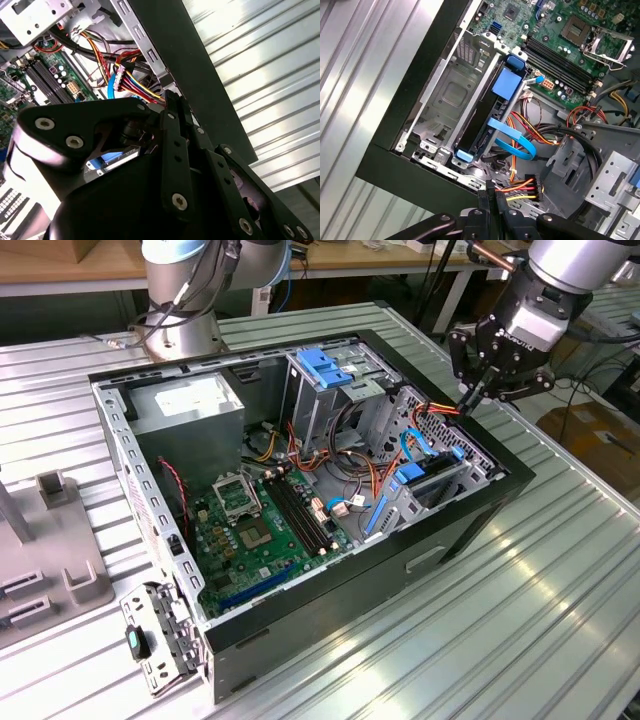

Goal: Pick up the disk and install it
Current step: 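Insert the second disk wire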

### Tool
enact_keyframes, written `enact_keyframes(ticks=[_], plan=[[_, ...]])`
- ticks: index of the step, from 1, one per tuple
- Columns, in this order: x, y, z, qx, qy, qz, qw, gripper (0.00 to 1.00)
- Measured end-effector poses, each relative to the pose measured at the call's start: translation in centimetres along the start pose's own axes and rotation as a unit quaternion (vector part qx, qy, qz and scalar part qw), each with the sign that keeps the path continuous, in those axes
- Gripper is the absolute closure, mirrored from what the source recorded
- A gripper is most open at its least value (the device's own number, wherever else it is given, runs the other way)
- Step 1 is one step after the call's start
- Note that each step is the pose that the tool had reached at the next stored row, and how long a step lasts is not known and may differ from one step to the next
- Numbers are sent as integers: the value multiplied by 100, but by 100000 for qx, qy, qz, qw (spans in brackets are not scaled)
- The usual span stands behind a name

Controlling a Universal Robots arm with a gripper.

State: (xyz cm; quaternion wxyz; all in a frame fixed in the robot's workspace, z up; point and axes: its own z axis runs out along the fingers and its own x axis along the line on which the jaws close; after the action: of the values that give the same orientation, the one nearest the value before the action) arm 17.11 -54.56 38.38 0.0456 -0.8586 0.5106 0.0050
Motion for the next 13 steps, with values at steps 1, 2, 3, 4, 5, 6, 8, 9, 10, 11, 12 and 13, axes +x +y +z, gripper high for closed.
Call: enact_keyframes(ticks=[1, 2, 3, 4, 5, 6, 8, 9, 10, 11, 12, 13], plan=[[0, 0, 0, 1, -1, 6, 100000, 83], [0, 0, 0, 18, 20, 268, 100000, 83], [0, 0, 1, 49, 58, 834, 99996, 83], [0, 0, 2, 105, 148, 1943, 99981, 83], [0, 0, 2, 151, 221, 2840, 99959, 83], [0, 0, 3, 197, 283, 3681, 99932, 83], [0, 0, 4, 294, 434, 5568, 99843, 83], [0, 0, 5, 338, 494, 6365, 99795, 83], [0, 1, 5, 394, 568, 7379, 99725, 83], [0, 0, 5, 427, 616, 7992, 99677, 83], [1, 0, 5, 449, 647, 8445, 99640, 83], [1, 0, 6, 457, 654, 8537, 99632, 83]])
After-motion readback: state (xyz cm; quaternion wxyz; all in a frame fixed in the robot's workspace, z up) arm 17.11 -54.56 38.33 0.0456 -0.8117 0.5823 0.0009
